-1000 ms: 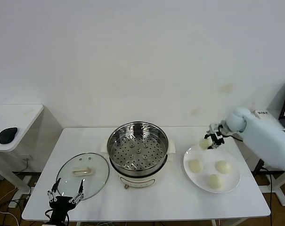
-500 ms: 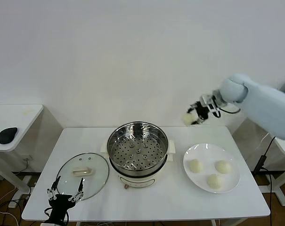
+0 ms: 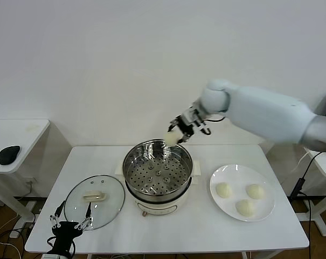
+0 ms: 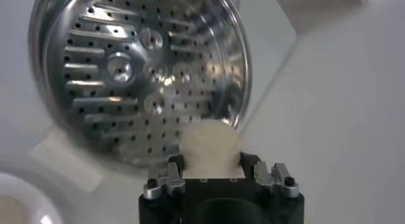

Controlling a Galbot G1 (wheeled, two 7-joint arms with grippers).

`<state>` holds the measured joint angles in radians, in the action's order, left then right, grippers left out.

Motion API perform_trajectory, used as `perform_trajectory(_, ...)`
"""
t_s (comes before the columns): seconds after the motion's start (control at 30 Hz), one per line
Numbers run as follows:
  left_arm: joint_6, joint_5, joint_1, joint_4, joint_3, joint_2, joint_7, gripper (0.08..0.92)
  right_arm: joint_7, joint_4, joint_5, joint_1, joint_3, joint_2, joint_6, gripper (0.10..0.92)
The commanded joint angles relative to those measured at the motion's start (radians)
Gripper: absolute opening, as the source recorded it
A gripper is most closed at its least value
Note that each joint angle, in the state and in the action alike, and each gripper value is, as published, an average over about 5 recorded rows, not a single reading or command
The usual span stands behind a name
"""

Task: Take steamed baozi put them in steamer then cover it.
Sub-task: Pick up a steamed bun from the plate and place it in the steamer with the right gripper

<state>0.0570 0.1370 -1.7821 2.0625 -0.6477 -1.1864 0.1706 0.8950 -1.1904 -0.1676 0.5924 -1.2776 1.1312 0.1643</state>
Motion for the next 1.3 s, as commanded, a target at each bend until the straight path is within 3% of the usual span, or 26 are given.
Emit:
perform_trajectory(0.03, -0.001, 0.013, -0.002, 0.004, -0.019, 0.006, -0.002, 0.823, -0.059, 0.137, 0.253, -0.067, -0.062, 0.203, 0.253, 0.569)
perform_trajectory(0.33, 0.0, 0.014, 0.003, -0.004, -0.024, 0.002, -0.003, 0.823, -0.116, 0.256, 0.447, -0.149, -0.005, 0.237, 0.372, 0.576)
perform_trajectory(0.8, 0.0, 0.014, 0.003, -0.004, -0.025, -0.004, -0.003, 0.823, -0.127, 0.306, 0.5, -0.18, -0.001, 0.278, 0.421, 0.582)
perform_trajectory(0.93, 0.0, 0.014, 0.003, -0.002, -0.025, -0.007, -0.003, 0.823, -0.14, 0.312, 0.498, -0.169, 0.006, 0.278, 0.432, 0.639)
perform_trajectory(1.03, -0.001, 0.014, 0.003, -0.002, -0.025, -0.008, -0.003, 0.823, -0.122, 0.282, 0.424, -0.122, 0.007, 0.258, 0.409, 0.721)
perform_trajectory(1.1, -0.001, 0.014, 0.004, -0.002, -0.025, -0.008, -0.002, 0.823, -0.076, 0.22, 0.294, -0.066, -0.009, 0.223, 0.334, 0.775)
perform_trajectory(1.2, -0.001, 0.015, 0.004, -0.001, -0.025, -0.01, -0.002, 0.823, 0.022, 0.058, 0.054, 0.029, -0.039, 0.136, 0.111, 0.815)
perform_trajectory(1.3, -0.003, 0.015, 0.004, 0.001, -0.022, -0.009, -0.004, 0.823, 0.089, -0.09, -0.054, 0.103, -0.05, 0.033, -0.081, 0.822)
